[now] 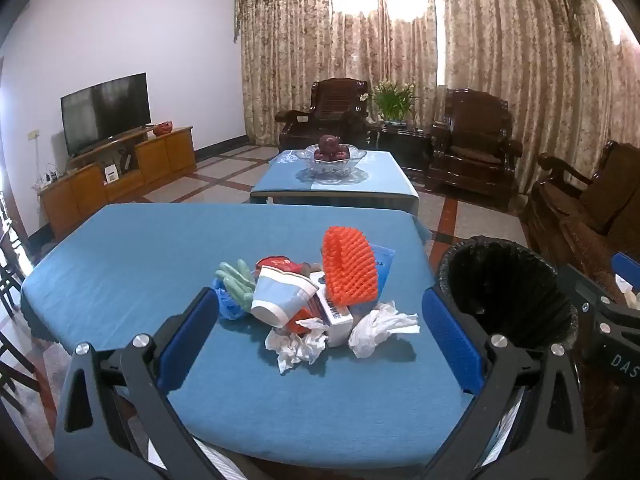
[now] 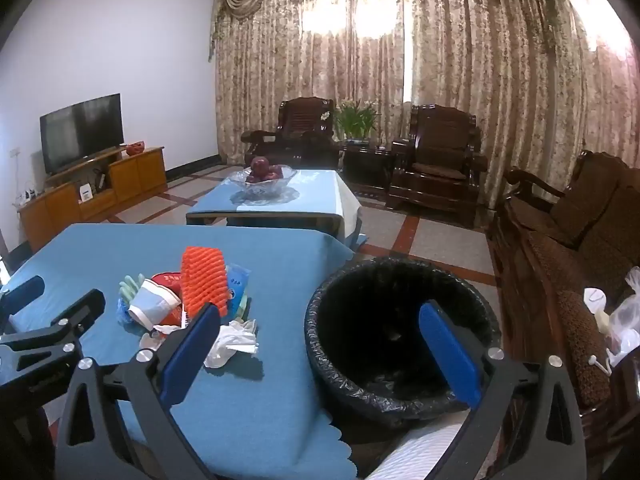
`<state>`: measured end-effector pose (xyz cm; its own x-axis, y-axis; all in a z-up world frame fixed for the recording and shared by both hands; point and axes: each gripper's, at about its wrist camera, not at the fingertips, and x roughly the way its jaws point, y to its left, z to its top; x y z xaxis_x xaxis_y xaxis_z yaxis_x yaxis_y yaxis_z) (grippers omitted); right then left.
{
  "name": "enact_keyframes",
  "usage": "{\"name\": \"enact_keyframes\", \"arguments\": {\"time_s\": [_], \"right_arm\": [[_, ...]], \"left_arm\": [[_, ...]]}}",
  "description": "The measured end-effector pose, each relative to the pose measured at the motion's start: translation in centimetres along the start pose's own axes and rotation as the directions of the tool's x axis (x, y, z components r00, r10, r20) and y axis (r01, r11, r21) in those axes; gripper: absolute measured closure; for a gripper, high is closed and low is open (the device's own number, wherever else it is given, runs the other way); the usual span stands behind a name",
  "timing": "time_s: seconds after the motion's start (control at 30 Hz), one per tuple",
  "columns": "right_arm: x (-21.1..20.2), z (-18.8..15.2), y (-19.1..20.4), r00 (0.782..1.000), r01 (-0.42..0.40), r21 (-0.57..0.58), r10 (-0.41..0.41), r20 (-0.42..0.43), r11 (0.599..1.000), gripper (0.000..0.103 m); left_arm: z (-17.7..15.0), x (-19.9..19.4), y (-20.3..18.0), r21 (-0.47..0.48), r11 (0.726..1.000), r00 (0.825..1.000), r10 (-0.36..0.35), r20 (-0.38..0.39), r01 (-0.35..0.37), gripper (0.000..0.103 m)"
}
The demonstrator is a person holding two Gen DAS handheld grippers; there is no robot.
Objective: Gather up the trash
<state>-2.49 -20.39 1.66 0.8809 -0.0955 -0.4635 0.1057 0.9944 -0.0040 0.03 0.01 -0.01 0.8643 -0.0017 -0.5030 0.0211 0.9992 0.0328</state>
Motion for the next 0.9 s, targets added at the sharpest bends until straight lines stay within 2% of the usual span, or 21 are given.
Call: {"name": "enact_keyframes", "arguments": {"time_s": [0.9], "right_arm": [[-0.1,0.2,0.5,1.0,-0.002,0.003,0.002,-0.005,1.0,0.006]], "left_arm": [[0.0,0.1,0.7,0.004,1.0,1.0,0.003,0.004,-0.003,0.005]]}}
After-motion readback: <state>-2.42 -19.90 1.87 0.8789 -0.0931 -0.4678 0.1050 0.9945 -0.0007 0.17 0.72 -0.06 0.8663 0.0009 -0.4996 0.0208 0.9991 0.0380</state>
